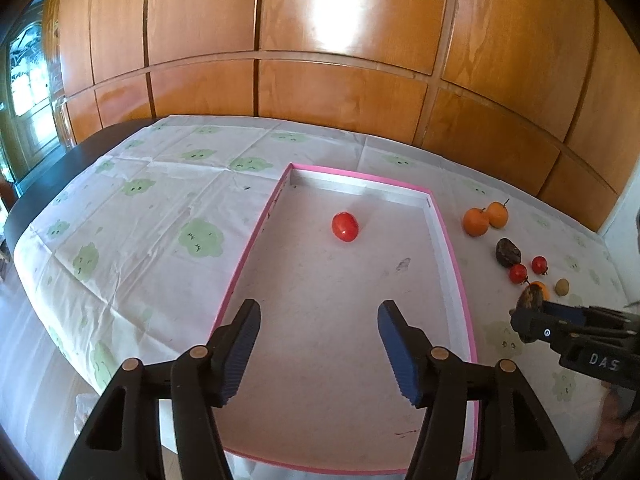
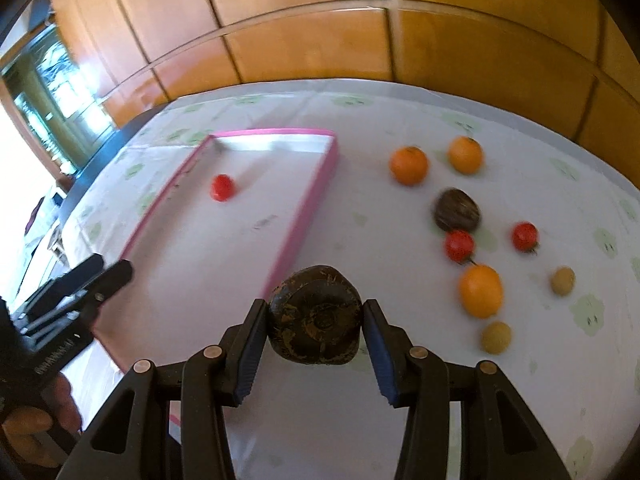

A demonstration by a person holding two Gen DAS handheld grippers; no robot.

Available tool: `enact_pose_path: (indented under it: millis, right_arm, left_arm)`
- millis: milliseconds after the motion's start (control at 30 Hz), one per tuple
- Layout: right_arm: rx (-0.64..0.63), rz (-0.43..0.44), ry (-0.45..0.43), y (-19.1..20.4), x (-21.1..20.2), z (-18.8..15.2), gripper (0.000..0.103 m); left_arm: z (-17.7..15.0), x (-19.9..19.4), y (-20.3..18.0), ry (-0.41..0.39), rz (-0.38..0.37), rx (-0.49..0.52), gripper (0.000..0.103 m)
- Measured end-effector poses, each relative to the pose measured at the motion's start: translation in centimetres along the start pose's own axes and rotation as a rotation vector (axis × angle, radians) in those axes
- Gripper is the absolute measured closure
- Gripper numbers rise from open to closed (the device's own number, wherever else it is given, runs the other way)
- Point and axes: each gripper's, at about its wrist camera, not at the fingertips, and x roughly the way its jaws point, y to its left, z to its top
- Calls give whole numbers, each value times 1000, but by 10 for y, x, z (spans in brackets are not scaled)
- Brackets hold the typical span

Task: Organize fruits
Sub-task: 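Carry the dark brown fruit into the pink tray and open the right tool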

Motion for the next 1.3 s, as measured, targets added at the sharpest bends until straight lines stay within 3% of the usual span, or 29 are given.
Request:
enact_pose_path:
  millis: [400,733,1300]
  right_arm:
    - [-122,17,30,50,45,50,55]
    - [-171,-79,77,61,91,67,54]
    - [-48,-34,-20,42,51,57,54]
  left_arm:
    - [-3,3,29,9,34,-59,41]
    - [-4,6,32,14,43,-46,41]
    - [-6,1,19,14,22,-15,41]
